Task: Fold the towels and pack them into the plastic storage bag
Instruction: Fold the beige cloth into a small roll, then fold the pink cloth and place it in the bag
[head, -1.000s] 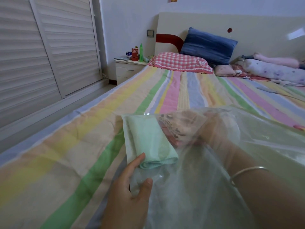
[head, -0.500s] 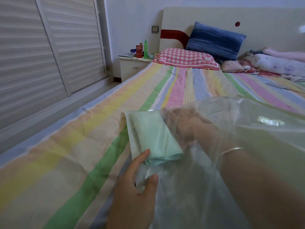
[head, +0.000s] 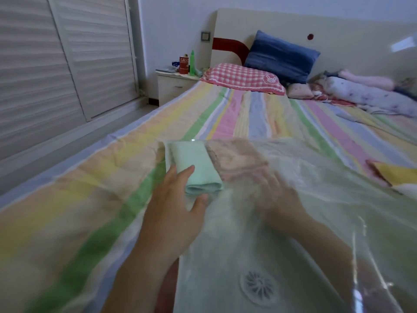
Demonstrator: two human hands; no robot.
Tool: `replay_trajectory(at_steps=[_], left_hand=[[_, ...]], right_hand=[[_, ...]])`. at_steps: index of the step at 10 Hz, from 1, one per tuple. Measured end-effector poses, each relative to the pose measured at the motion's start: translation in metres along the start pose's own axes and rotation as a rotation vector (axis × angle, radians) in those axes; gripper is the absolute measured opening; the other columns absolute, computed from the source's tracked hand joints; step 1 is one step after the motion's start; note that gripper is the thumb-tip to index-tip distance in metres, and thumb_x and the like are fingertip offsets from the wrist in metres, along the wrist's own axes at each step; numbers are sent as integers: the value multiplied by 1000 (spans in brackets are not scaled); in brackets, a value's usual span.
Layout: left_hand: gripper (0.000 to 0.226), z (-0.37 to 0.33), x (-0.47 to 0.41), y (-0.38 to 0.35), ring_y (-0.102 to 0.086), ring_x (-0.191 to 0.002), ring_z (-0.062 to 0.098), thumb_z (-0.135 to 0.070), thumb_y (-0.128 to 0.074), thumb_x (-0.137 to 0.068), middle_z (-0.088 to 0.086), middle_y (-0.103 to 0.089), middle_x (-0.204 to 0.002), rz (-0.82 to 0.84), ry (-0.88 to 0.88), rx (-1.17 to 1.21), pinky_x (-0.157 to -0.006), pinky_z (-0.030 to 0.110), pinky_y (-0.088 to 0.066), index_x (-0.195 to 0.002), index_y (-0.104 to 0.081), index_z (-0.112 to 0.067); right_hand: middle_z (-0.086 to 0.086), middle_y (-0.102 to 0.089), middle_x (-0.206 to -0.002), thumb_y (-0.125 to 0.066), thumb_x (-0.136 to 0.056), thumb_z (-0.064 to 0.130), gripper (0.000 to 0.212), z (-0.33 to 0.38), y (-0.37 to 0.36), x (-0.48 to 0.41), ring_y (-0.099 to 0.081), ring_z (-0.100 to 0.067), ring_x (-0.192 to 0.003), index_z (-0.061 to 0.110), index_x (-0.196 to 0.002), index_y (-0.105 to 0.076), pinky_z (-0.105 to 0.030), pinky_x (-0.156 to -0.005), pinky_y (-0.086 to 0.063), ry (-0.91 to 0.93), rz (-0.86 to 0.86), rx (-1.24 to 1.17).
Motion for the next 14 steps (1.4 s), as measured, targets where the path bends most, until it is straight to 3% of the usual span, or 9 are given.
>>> replay_trajectory(at_steps=[1,2,3,4,7,9,11,12,14], left_hand=[[73,-60,32,2,-3,-146,2,-63,-35,-75,-15,-16,-158,175,-216,-87,-112,15,-3,-145,-32,-40],[88,-93,90,-26,14,-143,-5,-78,-16,-70,-17,6,-160,457,-275,-84,-111,11,10,-150,-10,-42],[120,-94,153,-57,30,-140,5,-95,16,-46,-5,24,-158,637,-274,-246,-116,25,15,-151,12,-36],[129,-90,193,-64,36,-135,9,-86,37,-29,-1,34,-154,625,-245,-403,-114,30,16,-146,25,-34],[84,-176,275,-62,1,-148,7,-70,-9,-82,-8,1,-162,547,-457,-325,-117,23,2,-154,-13,-27],[37,-223,316,-102,-60,-94,15,-44,-58,-74,-10,-65,-102,467,-637,-264,-74,30,-51,-106,-67,-28],[39,-223,318,-139,-52,-46,18,-19,-88,-33,-3,-51,-54,429,-735,-681,-38,22,-27,-55,-56,-21],[45,-223,320,-143,-51,-42,18,-10,-87,-22,-1,-48,-48,464,-772,-740,-33,22,-28,-49,-52,-21],[15,-242,333,-113,-62,-92,28,-12,-58,-77,7,-64,-99,769,-763,-940,-69,31,-39,-91,-64,-15]], right_hand=[[-12,-61,-129,-13,-94,60,67,-9,19,68,-57,-39,-118,21,-128,-57,-63,-93,-44,-495,473,-151],[-7,-47,-145,10,-86,69,90,1,59,121,-46,-33,-132,22,-139,-46,-59,-103,-37,-553,407,-73],[5,3,-161,12,-54,68,104,11,95,168,5,-21,-148,35,-151,-6,-44,-118,3,-613,571,-169],[3,2,-161,20,-52,79,113,35,125,204,3,-20,-149,34,-152,-6,-37,-117,4,-626,560,-181],[-5,-43,-146,-32,-99,35,49,86,185,300,-31,-20,-142,8,-139,-45,-23,-114,-19,-494,340,-280],[9,-60,-125,-52,-93,32,33,72,239,371,-55,-14,-115,27,-124,-60,-31,-95,-44,-656,362,-461],[1,-60,-84,-62,-74,31,12,35,278,430,-58,-27,-79,22,-82,-66,-35,-57,-46,-802,90,21],[-3,-57,-95,-73,-70,39,33,25,279,455,-56,-28,-91,19,-94,-61,-37,-65,-47,-945,262,131],[-3,-58,-101,-55,-91,39,25,16,283,471,-57,-26,-98,16,-97,-61,-33,-73,-42,-1049,141,35]])
Point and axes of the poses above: each hand's wrist, its own x-axis away from the middle knuckle, its own y-axis out of the back of the hand, z = x × y, the point moved 5 cm from there along -x, towards the middle knuckle
